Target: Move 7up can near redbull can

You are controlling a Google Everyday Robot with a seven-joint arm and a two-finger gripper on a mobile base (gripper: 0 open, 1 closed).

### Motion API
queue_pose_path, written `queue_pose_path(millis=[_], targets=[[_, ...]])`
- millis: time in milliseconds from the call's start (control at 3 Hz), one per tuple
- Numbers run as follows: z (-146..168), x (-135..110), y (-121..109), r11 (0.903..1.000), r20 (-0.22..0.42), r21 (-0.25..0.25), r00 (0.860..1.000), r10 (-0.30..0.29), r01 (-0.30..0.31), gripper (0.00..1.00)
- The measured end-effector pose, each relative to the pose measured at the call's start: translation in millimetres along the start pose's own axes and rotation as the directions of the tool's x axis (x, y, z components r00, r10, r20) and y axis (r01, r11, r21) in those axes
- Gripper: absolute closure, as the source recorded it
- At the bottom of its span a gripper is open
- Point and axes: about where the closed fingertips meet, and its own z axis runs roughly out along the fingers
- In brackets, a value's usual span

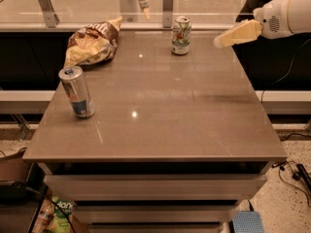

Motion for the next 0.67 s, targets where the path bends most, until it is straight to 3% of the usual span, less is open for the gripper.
queue_pose_path(millis=[667], targets=[[45,0,-13,0.9998,0.007,0.003,1.000,0.017,-0.017,0.00]])
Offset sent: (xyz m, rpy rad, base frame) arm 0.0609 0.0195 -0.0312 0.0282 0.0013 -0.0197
